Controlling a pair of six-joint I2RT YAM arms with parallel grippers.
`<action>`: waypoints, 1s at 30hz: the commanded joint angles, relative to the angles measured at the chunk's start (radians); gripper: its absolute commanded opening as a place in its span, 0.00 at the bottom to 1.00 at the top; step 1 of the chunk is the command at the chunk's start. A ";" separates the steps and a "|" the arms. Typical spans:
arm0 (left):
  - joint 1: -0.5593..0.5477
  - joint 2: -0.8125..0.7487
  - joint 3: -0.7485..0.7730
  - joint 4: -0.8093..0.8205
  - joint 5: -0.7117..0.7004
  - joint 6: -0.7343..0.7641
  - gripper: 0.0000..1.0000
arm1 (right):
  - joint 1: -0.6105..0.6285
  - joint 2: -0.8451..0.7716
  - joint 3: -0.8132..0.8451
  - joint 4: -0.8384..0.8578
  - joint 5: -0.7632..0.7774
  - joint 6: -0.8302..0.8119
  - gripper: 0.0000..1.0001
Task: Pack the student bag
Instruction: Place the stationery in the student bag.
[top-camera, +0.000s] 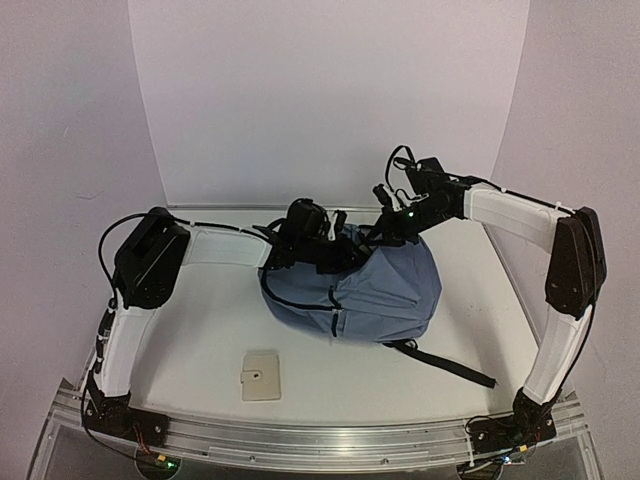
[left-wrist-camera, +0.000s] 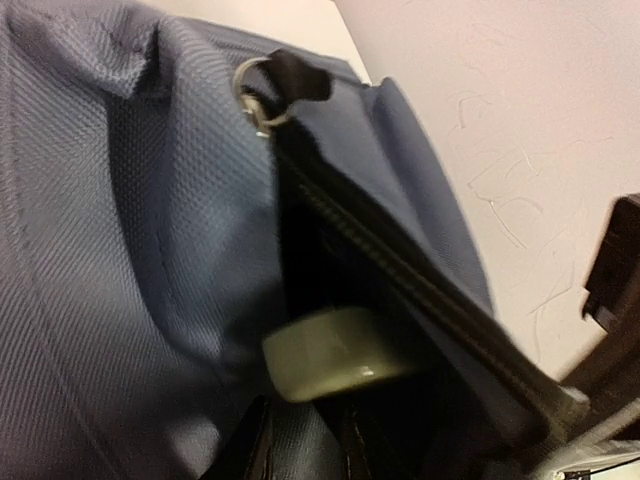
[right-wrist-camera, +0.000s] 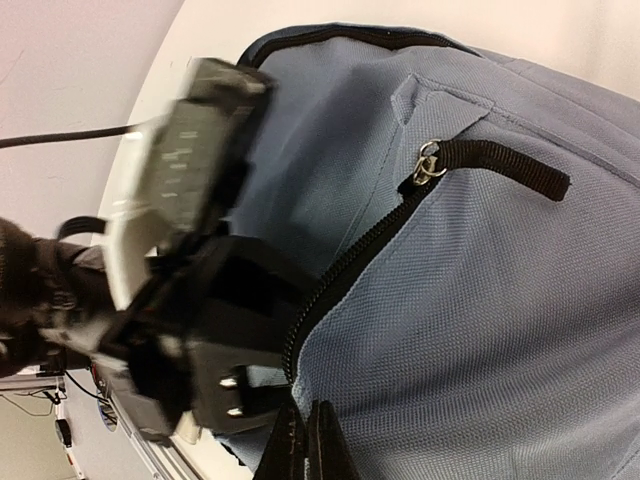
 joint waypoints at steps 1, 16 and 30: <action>0.002 0.057 0.092 0.066 0.065 -0.022 0.24 | 0.011 -0.012 0.033 0.028 -0.100 0.004 0.00; 0.009 0.205 0.242 0.089 0.095 -0.071 0.38 | 0.027 -0.002 0.045 0.027 -0.105 0.013 0.00; 0.018 -0.114 -0.100 0.056 -0.057 0.035 0.66 | -0.011 -0.005 0.034 0.024 -0.083 -0.009 0.00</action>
